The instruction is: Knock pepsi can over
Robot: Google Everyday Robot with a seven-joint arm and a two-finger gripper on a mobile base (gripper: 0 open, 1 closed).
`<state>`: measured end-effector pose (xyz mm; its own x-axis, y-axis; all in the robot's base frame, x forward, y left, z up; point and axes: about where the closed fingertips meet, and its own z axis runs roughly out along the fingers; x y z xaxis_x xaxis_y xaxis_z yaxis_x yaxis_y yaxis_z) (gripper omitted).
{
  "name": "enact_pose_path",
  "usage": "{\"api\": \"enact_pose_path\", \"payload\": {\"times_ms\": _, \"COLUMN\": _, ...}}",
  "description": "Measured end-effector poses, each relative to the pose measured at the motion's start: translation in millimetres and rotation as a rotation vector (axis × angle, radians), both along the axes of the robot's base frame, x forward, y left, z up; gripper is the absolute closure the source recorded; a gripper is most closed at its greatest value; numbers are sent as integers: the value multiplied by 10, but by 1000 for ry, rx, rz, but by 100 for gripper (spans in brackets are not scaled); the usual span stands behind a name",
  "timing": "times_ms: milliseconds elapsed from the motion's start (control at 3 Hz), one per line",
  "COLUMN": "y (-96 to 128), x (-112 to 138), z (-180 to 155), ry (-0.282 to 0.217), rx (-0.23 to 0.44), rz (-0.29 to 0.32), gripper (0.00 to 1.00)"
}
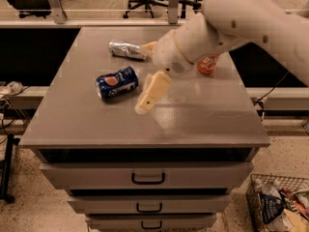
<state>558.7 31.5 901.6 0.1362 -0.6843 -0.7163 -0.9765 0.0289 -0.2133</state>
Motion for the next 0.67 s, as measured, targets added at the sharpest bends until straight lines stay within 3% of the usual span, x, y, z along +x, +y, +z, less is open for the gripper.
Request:
{"api": "enact_pose_path", "payload": {"times_ms": 333, "y": -449, "x": -66, "z": 224, "ry": -41, "rx": 170, "rz": -81, "gripper": 0}}
{"api": "enact_pose_path", "payload": {"times_ms": 667, "y": -841, "x": -148, "z": 372, "ry": -38, "rx": 237, "rz": -162, "gripper": 0}}
